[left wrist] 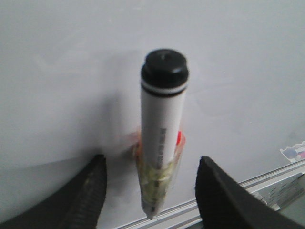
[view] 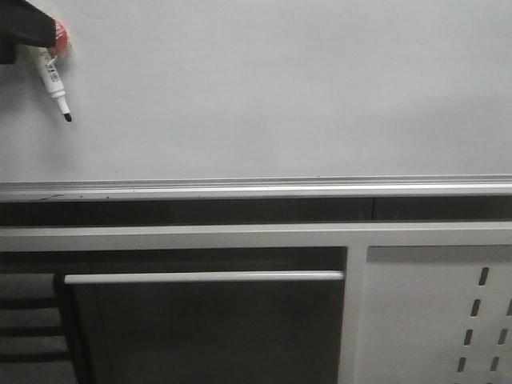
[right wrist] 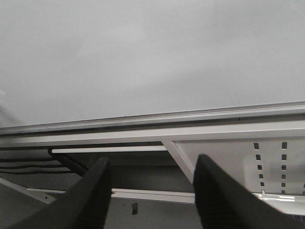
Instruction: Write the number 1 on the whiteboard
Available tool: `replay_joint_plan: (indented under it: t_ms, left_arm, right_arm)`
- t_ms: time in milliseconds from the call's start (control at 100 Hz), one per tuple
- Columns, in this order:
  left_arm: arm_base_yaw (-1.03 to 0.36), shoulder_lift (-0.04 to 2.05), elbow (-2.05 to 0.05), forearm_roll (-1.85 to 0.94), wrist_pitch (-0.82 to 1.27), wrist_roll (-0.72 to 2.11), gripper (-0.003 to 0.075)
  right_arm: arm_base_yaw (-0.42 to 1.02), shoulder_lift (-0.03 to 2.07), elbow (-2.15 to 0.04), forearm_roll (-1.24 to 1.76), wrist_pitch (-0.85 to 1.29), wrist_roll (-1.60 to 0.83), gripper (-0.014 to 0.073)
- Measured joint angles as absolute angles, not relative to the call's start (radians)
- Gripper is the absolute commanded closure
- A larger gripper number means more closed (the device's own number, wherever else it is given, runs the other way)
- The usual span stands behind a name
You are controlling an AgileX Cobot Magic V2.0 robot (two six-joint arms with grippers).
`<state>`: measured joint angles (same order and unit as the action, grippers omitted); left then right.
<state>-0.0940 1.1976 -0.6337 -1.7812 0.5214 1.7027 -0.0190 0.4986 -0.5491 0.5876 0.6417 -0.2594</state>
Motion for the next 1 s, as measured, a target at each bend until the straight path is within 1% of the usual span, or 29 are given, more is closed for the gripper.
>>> replay_joint_plan:
  t_ms: [100, 240, 360, 710, 840, 920, 1000]
  left_arm:
    - [-0.094, 1.206, -0.634, -1.781, 0.521, 1.71, 0.0474]
    - [-0.094, 1.216, -0.636, -1.781, 0.524, 1.717, 0.0653]
    - [-0.094, 1.216, -0.64, -1.781, 0.531, 1.722, 0.0741]
    - [-0.094, 1.216, -0.64, -1.779, 0.534, 1.742, 0.0741]
    - [-0.094, 1.216, -0.644, -1.775, 0.573, 1.743, 0.0741]
    - [-0.111, 1.216, -0.648, -1.747, 0.594, 1.743, 0.0741]
    - [-0.157, 1.21, -0.648, -1.704, 0.606, 1.743, 0.0741]
  right_arm:
    - [-0.019, 0.499, -0.549, 0.588, 0.642, -0.259, 0.0241]
    - [-0.019, 0.499, -0.549, 0.588, 0.642, -0.259, 0.0241]
    - [-0.019, 0.499, -0.549, 0.588, 0.642, -0.259, 0.0241]
    - [-0.019, 0.499, -0.549, 0.588, 0.642, -0.259, 0.0241]
    - [-0.019, 0.499, -0.549, 0.588, 0.64, -0.259, 0.0241]
    - [-0.019, 0.499, -0.549, 0.588, 0.64, -0.261, 0.0241]
    - [-0.019, 0.499, -0.549, 0.603, 0.659, -0.291, 0.0241]
